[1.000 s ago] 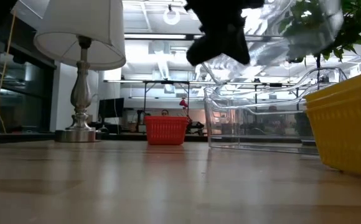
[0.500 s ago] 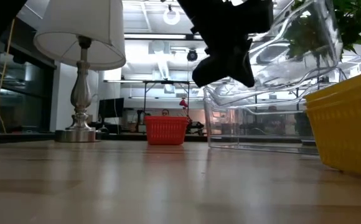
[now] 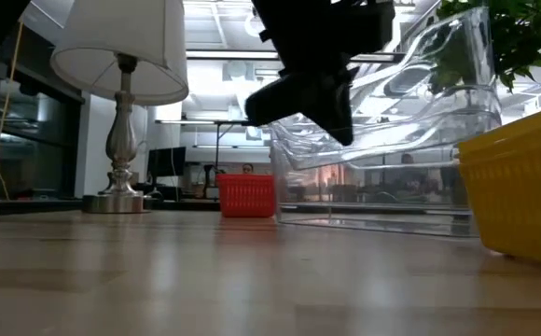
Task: Stack baskets by color
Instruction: Stack the left transparent bin on the right transparent bins
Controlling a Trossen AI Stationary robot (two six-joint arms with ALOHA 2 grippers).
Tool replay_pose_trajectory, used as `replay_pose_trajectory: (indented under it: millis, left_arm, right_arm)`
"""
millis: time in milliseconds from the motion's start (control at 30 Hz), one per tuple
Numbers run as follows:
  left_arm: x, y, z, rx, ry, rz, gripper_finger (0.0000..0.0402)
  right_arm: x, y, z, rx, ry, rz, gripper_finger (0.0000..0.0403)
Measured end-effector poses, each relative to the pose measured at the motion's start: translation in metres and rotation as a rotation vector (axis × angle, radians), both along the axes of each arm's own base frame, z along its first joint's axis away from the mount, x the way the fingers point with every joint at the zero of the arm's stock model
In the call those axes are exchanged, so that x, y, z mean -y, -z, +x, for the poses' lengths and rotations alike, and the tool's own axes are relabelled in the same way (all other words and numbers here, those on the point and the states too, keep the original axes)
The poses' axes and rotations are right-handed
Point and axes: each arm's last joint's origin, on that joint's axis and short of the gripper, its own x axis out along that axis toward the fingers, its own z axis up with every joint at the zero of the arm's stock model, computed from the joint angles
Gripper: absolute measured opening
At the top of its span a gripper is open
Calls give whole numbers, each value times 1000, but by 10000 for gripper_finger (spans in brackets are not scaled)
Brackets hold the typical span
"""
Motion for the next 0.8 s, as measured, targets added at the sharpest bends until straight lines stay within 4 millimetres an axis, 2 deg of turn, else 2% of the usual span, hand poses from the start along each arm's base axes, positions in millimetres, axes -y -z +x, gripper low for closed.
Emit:
replay_pose_trajectory:
  millis: [167,300,600,800]
  left_arm:
    - [7,0,-9,-73,-11,16,0]
    - [11,-9,-18,-136,-47,-26,0]
    - [9,-25,-21,-156,-82,-345,0]
    - [-1,-25,-21,-163,-121,-403,0]
  right_arm:
    - [0,0,0,0,0,0,247]
    - [0,0,0,-1,4,1,247]
    - [1,0,1,-11,46,11,247]
    - [1,0,1,-11,47,11,247]
